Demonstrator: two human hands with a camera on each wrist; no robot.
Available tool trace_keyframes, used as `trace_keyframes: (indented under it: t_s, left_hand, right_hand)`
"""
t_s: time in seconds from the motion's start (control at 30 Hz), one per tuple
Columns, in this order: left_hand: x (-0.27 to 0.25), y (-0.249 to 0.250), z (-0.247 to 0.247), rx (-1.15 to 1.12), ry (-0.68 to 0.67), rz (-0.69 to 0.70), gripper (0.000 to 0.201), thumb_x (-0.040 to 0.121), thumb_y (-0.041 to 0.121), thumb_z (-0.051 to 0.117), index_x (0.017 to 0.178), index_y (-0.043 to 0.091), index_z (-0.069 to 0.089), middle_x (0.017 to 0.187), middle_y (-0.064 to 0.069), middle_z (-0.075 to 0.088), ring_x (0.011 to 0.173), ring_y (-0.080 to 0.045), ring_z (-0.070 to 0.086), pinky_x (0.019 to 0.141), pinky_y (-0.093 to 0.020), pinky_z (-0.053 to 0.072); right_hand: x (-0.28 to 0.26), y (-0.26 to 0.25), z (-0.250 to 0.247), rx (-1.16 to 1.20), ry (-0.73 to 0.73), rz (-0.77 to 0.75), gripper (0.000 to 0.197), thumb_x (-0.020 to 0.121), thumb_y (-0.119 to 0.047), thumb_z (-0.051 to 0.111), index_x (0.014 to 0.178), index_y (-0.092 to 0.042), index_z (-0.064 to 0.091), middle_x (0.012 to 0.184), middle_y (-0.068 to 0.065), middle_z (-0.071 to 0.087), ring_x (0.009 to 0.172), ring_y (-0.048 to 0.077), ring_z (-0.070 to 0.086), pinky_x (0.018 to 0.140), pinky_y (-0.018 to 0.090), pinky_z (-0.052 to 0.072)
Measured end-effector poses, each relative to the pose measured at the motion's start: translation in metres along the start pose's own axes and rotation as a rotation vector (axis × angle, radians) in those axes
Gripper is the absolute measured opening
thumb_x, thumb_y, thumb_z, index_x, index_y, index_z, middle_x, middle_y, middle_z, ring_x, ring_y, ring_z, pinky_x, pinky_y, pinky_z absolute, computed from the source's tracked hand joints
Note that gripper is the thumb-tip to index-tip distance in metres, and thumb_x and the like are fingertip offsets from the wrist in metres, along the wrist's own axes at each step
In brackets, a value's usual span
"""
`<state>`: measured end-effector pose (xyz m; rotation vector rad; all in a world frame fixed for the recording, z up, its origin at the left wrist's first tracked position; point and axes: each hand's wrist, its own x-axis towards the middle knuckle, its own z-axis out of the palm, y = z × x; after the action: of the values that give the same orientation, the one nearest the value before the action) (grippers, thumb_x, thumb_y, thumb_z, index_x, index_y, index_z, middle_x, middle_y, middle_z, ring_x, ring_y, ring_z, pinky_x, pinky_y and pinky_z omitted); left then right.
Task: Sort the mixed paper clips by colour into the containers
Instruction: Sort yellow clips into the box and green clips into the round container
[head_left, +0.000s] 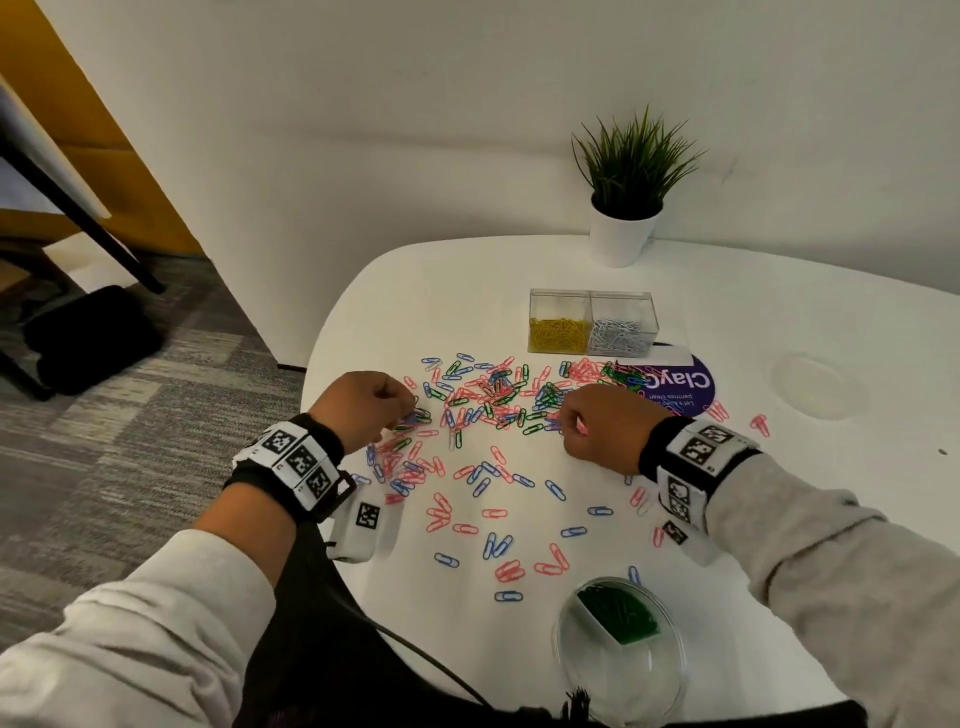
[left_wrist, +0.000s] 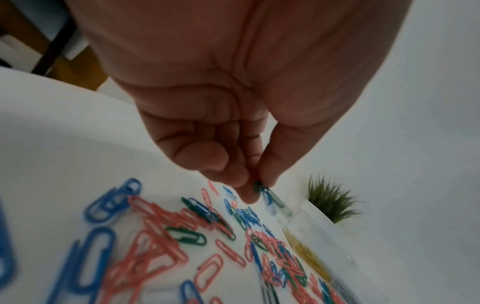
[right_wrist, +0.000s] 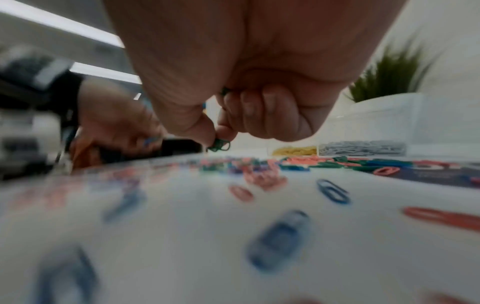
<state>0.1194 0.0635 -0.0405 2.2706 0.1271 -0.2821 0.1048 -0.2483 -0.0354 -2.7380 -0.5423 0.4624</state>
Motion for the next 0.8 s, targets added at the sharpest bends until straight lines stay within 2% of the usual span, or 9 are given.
trace_keyframes:
  t_s: [0.07,0.17,0.27,0.37,0.4,0.53,0.63,0.7,0.8]
  left_hand:
    - [-0.001,-0.002,0.0,-0.154,-0.043,-0.078,0.007,0.094,0.009,0.063,0.098,0.012,0.069,0.08,-0.004,0.072,0.062,-0.012,0.063,0.05,-0.022,0.051]
    - [-0.004,-0.005,0.002,-0.397,-0.092,-0.191,0.017,0.097,0.005,0.057,0.109,0.008,0.068,0.08,-0.01,0.071,0.059,-0.015,0.066,0.05,-0.022,0.053]
    - [-0.008,-0.002,0.002,-0.53,-0.139,-0.228,0.02,0.098,0.0,0.052,0.11,0.003,0.068,0.08,-0.013,0.072,0.066,-0.018,0.071,0.055,-0.025,0.059]
    - [-0.015,0.012,0.003,-0.678,-0.209,-0.219,0.022,0.098,-0.005,0.049,0.11,0.003,0.065,0.083,-0.017,0.068,0.069,-0.019,0.071,0.06,-0.025,0.059]
    - [-0.017,0.019,0.003,-0.706,-0.228,-0.207,0.023,0.097,-0.006,0.049,0.111,0.003,0.065,0.082,-0.016,0.067,0.068,-0.018,0.07,0.059,-0.024,0.059]
    - [-0.027,0.043,0.006,-0.654,-0.293,-0.16,0.022,0.095,-0.005,0.052,0.106,0.008,0.066,0.079,-0.008,0.067,0.068,-0.018,0.068,0.056,-0.024,0.059]
    - [-0.035,0.055,0.012,-0.535,-0.284,-0.15,0.019,0.094,-0.004,0.055,0.104,0.009,0.065,0.078,-0.01,0.065,0.07,-0.02,0.067,0.058,-0.026,0.057]
    - [-0.04,0.058,0.016,-0.446,-0.239,-0.14,0.019,0.092,-0.003,0.056,0.105,0.007,0.066,0.078,-0.013,0.066,0.072,-0.022,0.064,0.064,-0.029,0.055]
    - [-0.047,0.058,0.02,-0.286,-0.131,-0.074,0.02,0.09,-0.001,0.057,0.1,0.011,0.07,0.083,-0.013,0.069,0.077,-0.021,0.062,0.079,-0.034,0.056]
  right_hand:
    - [-0.013,-0.006,-0.011,0.168,0.122,0.007,0.012,0.092,-0.026,0.058,0.08,-0.028,0.056,0.078,-0.014,0.055,0.071,0.002,0.051,0.062,0.019,0.038]
    - [-0.047,-0.018,-0.026,0.344,0.21,-0.01,0.018,0.091,-0.022,0.061,0.074,-0.024,0.057,0.059,-0.014,0.047,0.052,0.002,0.041,0.052,0.014,0.034]
    - [-0.089,-0.022,-0.028,0.422,0.1,-0.014,0.011,0.091,-0.018,0.061,0.081,-0.022,0.061,0.059,-0.015,0.053,0.052,0.002,0.043,0.052,0.015,0.038]
    - [-0.122,-0.019,-0.016,0.337,-0.024,-0.015,0.012,0.091,-0.02,0.059,0.084,-0.029,0.059,0.072,-0.009,0.061,0.06,0.003,0.049,0.06,0.022,0.044]
    - [-0.131,-0.019,-0.011,0.291,-0.054,-0.019,0.011,0.092,-0.022,0.058,0.085,-0.03,0.058,0.076,-0.009,0.061,0.064,0.003,0.05,0.063,0.02,0.044]
    - [-0.153,-0.023,0.01,0.119,-0.106,-0.101,0.007,0.094,-0.026,0.052,0.091,-0.031,0.054,0.084,-0.015,0.054,0.076,0.001,0.049,0.067,0.014,0.038]
    - [-0.158,-0.031,0.02,0.032,-0.091,-0.164,0.011,0.096,-0.024,0.048,0.1,-0.025,0.058,0.094,-0.009,0.053,0.082,0.008,0.051,0.075,0.024,0.044]
    - [-0.159,-0.036,0.023,-0.034,-0.079,-0.185,0.018,0.097,-0.023,0.045,0.108,-0.022,0.059,0.1,-0.005,0.053,0.086,0.015,0.052,0.08,0.031,0.046]
    - [-0.162,-0.04,0.022,-0.06,-0.062,-0.189,0.029,0.099,-0.021,0.043,0.123,-0.025,0.059,0.111,-0.001,0.058,0.096,0.017,0.055,0.084,0.03,0.045]
